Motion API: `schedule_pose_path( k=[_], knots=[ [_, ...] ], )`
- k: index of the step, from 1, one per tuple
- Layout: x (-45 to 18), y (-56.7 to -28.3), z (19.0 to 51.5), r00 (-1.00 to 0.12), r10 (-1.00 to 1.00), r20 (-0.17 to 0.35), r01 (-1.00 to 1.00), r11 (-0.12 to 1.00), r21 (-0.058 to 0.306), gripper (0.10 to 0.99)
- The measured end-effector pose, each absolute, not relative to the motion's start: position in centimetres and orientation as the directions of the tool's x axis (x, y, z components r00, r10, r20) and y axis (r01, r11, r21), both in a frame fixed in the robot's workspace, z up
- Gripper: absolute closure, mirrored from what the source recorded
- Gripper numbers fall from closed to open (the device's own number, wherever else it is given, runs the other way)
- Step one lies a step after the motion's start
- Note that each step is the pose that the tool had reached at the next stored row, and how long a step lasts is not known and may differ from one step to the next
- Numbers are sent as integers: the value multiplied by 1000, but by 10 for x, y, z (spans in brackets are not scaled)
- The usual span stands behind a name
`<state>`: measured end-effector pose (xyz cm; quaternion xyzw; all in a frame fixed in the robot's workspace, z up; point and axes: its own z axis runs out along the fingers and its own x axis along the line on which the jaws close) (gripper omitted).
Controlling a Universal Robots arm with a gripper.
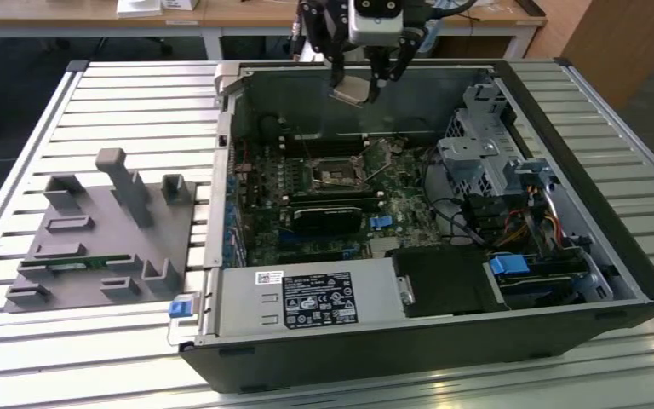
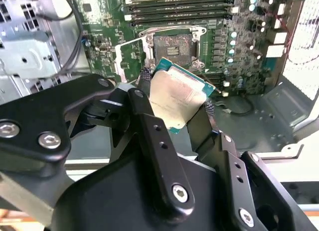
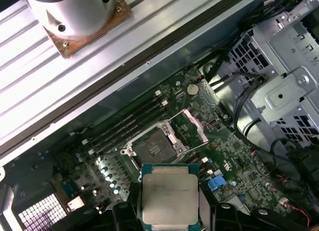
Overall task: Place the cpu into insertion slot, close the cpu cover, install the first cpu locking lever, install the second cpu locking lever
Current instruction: 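Place the cpu into insertion slot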
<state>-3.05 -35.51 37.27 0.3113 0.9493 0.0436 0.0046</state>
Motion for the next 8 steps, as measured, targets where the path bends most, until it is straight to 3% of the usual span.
schedule_pose_path(
  k=[8],
  knots=[
    [-31,-355,370,-725,689,18,688,721,86,545]
  ],
)
